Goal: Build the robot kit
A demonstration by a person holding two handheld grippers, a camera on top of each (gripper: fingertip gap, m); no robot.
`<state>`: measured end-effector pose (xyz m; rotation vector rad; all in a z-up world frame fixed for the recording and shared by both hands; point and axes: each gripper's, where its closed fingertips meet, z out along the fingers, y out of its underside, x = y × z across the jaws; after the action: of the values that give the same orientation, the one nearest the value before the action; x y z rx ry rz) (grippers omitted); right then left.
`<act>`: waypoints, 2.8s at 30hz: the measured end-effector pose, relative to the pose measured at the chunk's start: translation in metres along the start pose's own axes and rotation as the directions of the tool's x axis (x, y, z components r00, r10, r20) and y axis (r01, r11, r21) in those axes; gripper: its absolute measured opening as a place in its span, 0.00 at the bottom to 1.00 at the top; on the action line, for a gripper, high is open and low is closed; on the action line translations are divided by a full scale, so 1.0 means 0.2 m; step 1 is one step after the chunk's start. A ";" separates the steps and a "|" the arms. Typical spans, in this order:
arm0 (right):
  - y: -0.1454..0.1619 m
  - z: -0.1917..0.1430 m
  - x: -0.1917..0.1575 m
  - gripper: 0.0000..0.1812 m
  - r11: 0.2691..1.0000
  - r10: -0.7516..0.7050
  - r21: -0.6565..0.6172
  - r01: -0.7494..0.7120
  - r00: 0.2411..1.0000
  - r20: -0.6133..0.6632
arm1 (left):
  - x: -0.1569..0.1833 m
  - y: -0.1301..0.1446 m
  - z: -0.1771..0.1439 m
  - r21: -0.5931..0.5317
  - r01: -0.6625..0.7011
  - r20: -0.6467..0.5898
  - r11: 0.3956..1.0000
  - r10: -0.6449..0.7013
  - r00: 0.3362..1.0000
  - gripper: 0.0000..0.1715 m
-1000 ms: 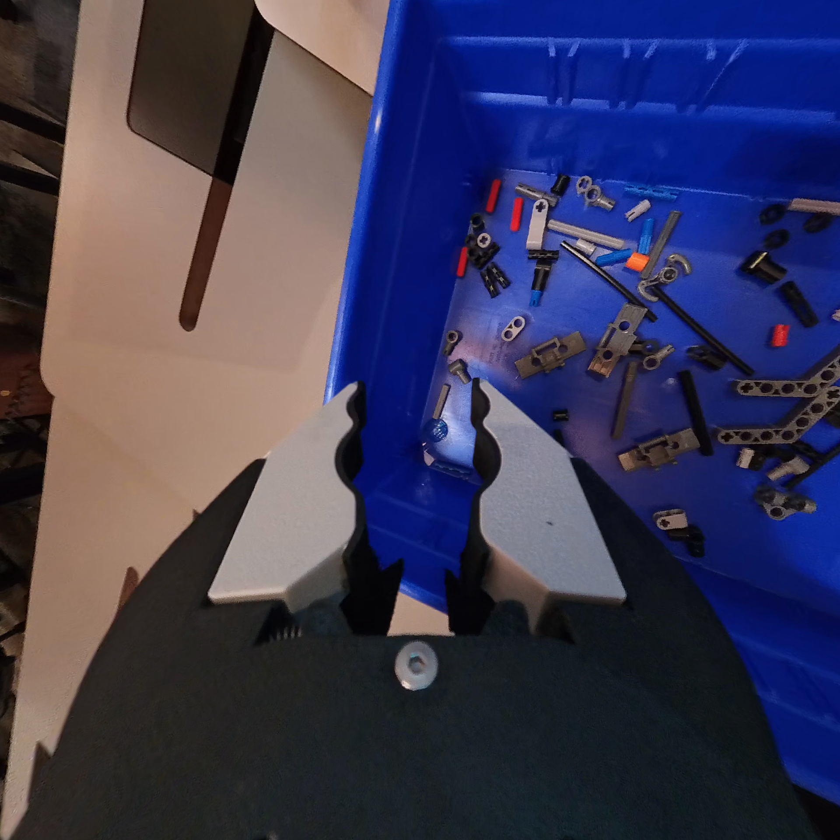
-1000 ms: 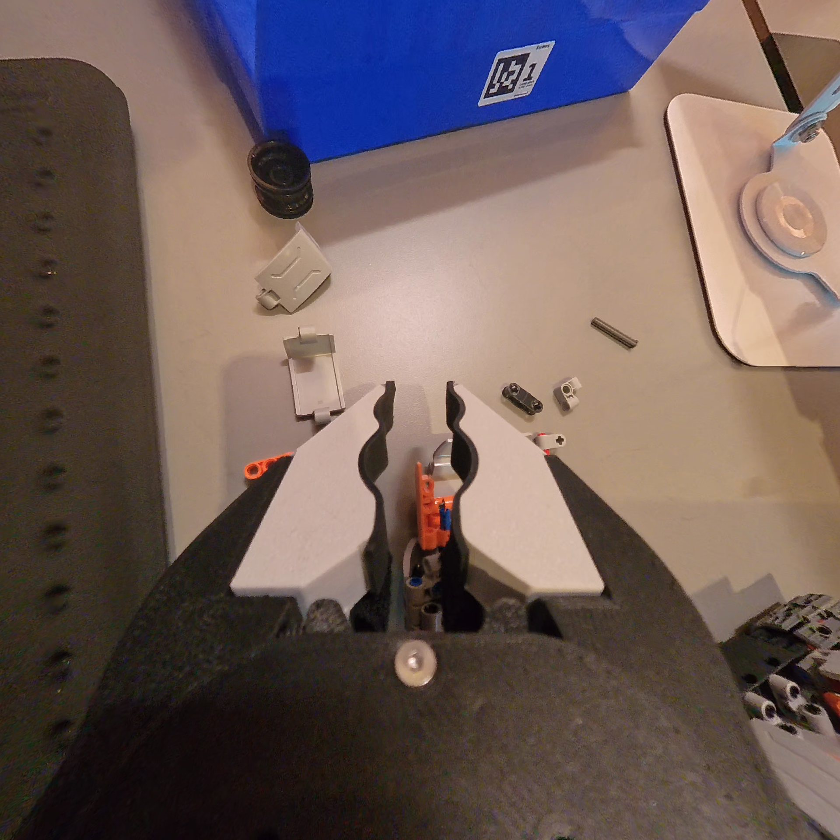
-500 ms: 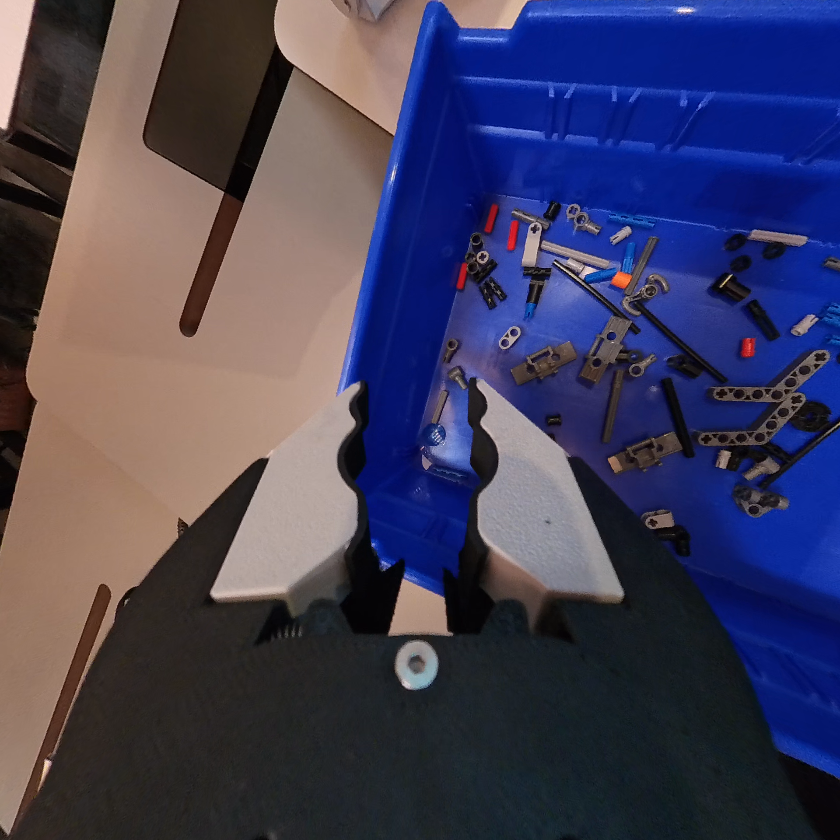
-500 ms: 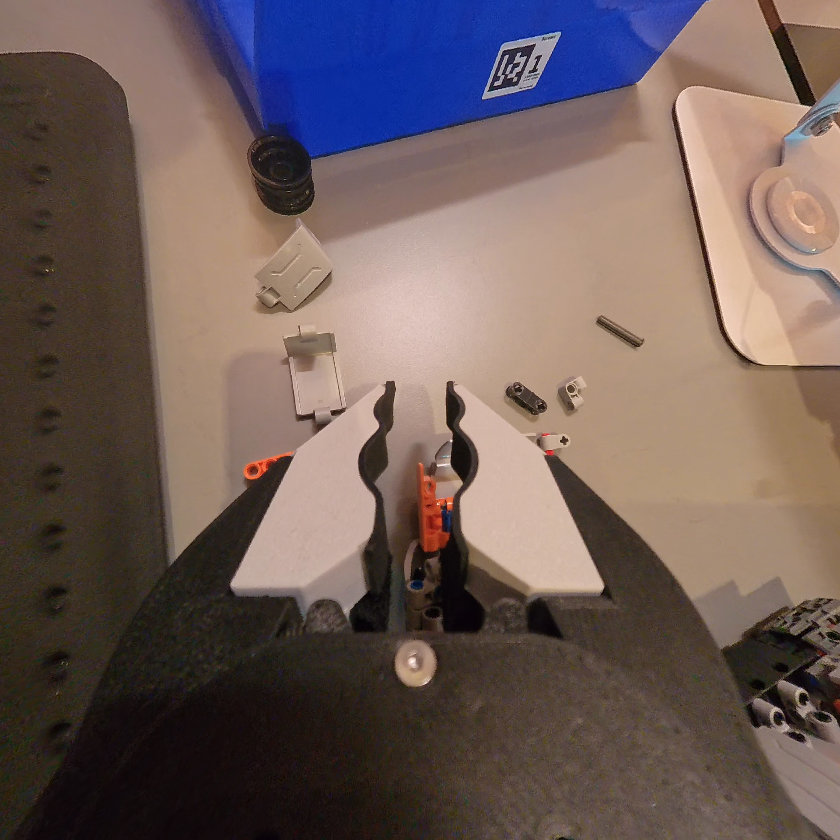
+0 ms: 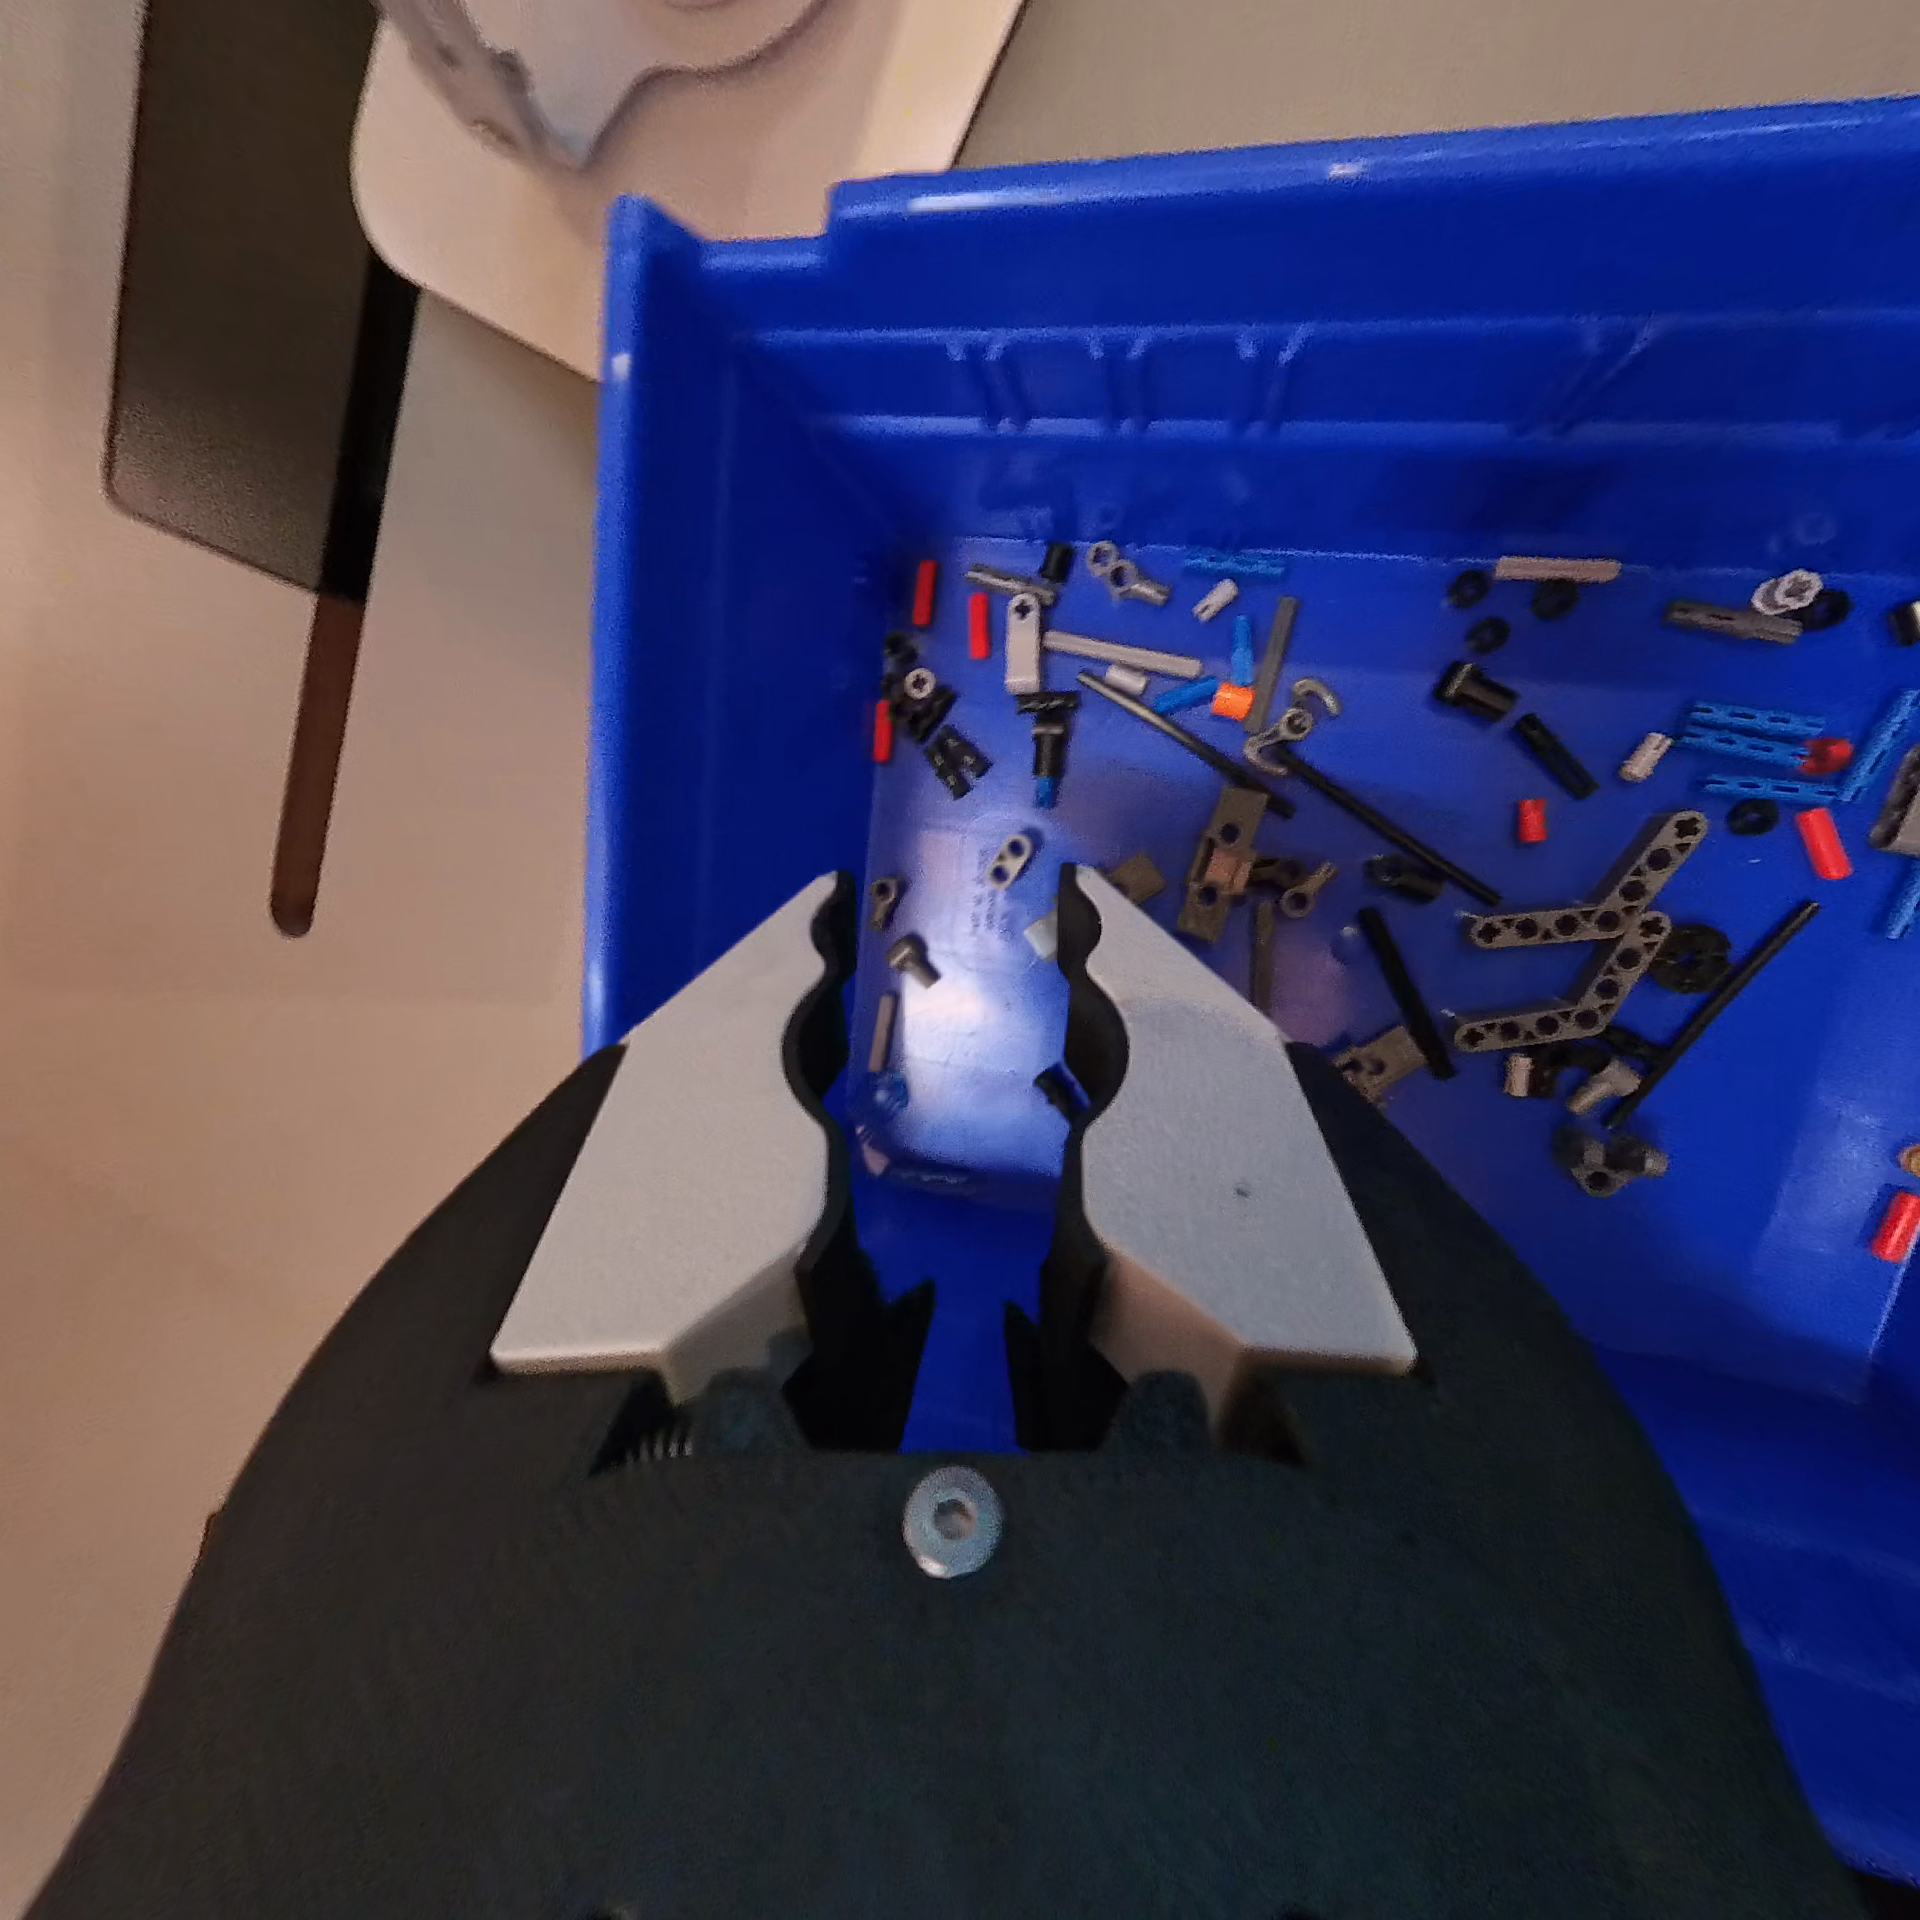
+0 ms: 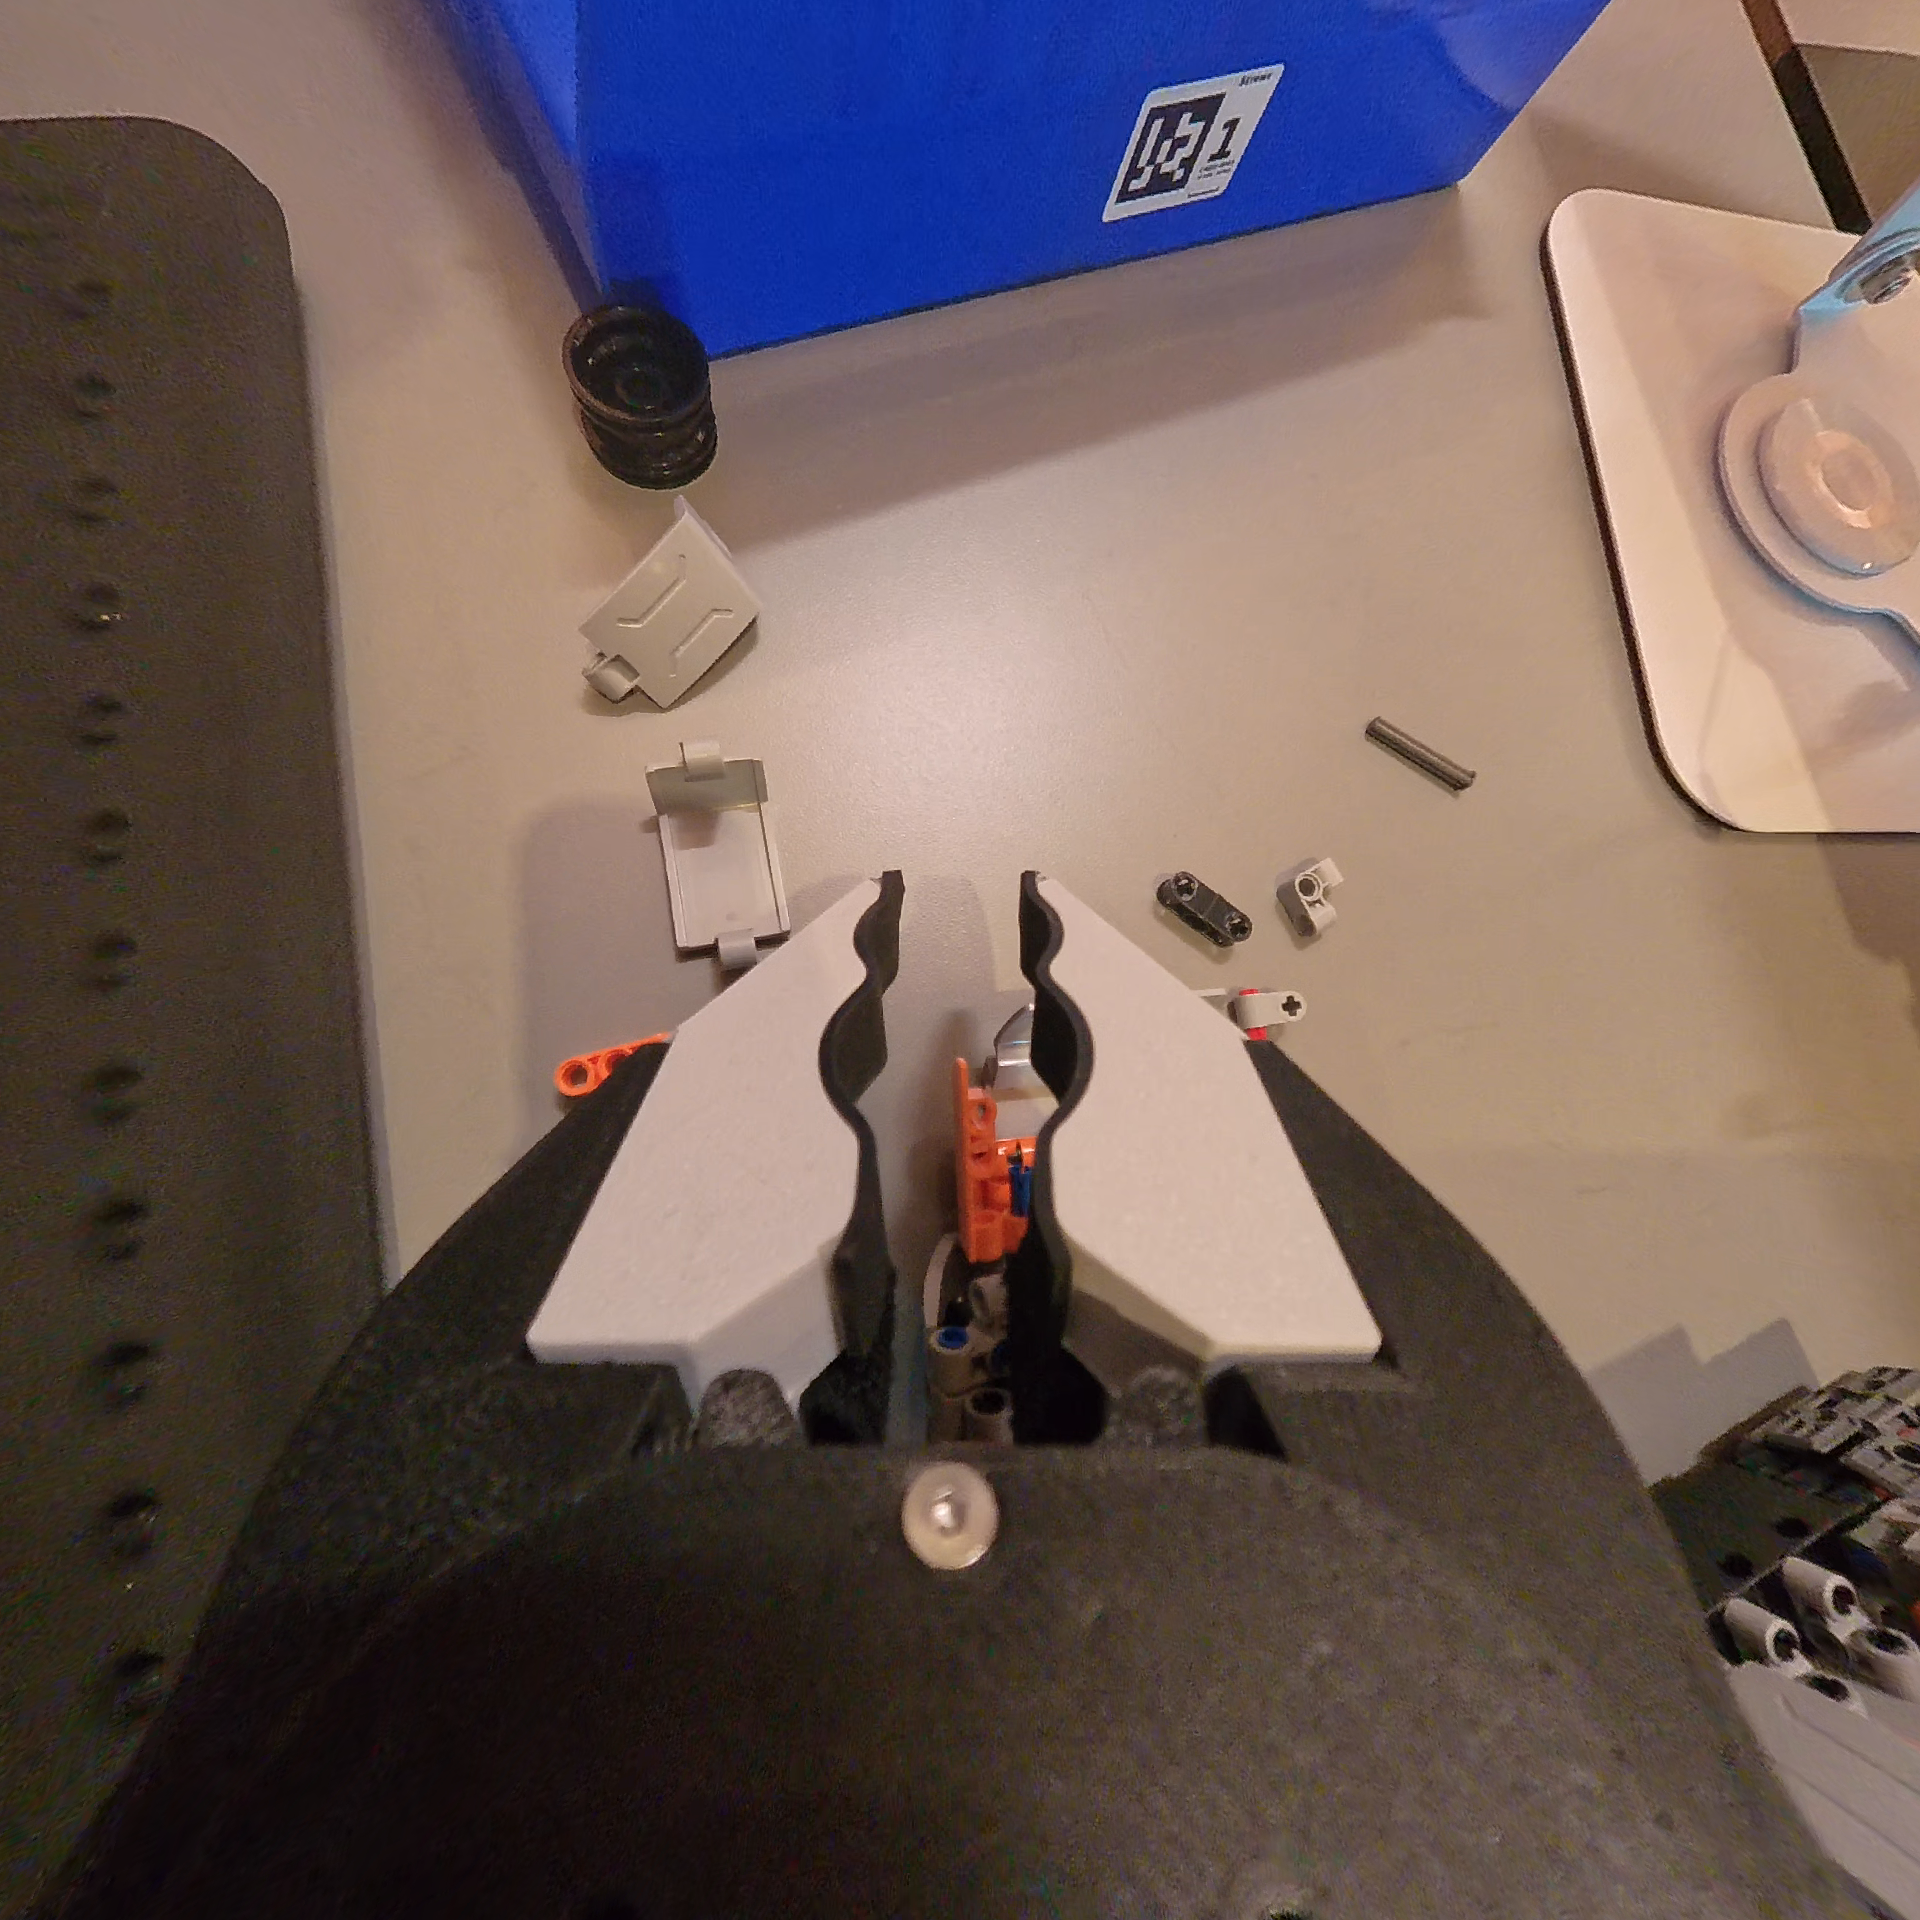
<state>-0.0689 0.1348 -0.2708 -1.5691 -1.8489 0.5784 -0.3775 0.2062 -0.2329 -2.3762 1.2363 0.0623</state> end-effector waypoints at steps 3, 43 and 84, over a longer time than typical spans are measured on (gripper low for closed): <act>0.00 0.00 0.00 0.11 1.000 0.002 -0.003 -0.002 1.000 0.001 | 0.07 -0.03 0.06 -0.027 -0.046 -0.034 0.999 0.045 0.998 0.21; 0.00 0.02 0.04 0.08 0.998 -0.002 0.056 0.003 1.000 -0.009 | 0.00 -0.01 0.10 -0.046 -0.013 -0.088 0.999 0.009 0.996 0.24; -0.02 0.01 0.15 0.04 0.991 0.000 0.136 0.011 0.996 -0.087 | 0.18 -0.13 0.04 0.077 -0.134 -0.151 0.988 0.144 0.978 0.26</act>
<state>-0.0766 0.1635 -0.2638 -1.4753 -1.7121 0.6118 -0.3353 0.1953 -0.2394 -2.2704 1.4533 -0.1224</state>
